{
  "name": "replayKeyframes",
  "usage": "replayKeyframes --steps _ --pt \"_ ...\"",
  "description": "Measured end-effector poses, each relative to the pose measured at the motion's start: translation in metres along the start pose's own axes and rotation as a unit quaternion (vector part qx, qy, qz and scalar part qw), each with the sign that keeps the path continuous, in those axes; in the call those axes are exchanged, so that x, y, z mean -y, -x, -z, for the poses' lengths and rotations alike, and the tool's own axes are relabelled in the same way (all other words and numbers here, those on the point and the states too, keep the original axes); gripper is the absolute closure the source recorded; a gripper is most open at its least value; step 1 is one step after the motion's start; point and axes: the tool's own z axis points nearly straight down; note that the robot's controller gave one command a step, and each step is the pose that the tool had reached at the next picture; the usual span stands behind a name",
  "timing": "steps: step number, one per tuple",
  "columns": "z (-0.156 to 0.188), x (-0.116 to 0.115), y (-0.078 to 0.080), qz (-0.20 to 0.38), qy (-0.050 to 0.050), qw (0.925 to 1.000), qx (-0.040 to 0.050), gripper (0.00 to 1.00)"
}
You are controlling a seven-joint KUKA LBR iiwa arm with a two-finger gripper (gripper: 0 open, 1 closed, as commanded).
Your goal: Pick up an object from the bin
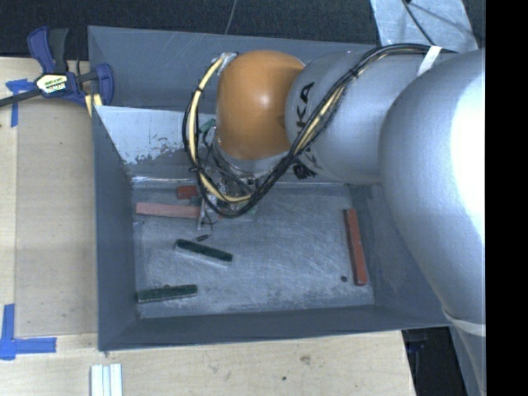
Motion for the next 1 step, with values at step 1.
replayKeyframes --steps 1 --pt "0.0696 -0.0060 -0.0058 0.004 0.000 1.0000 0.0019 1.00"
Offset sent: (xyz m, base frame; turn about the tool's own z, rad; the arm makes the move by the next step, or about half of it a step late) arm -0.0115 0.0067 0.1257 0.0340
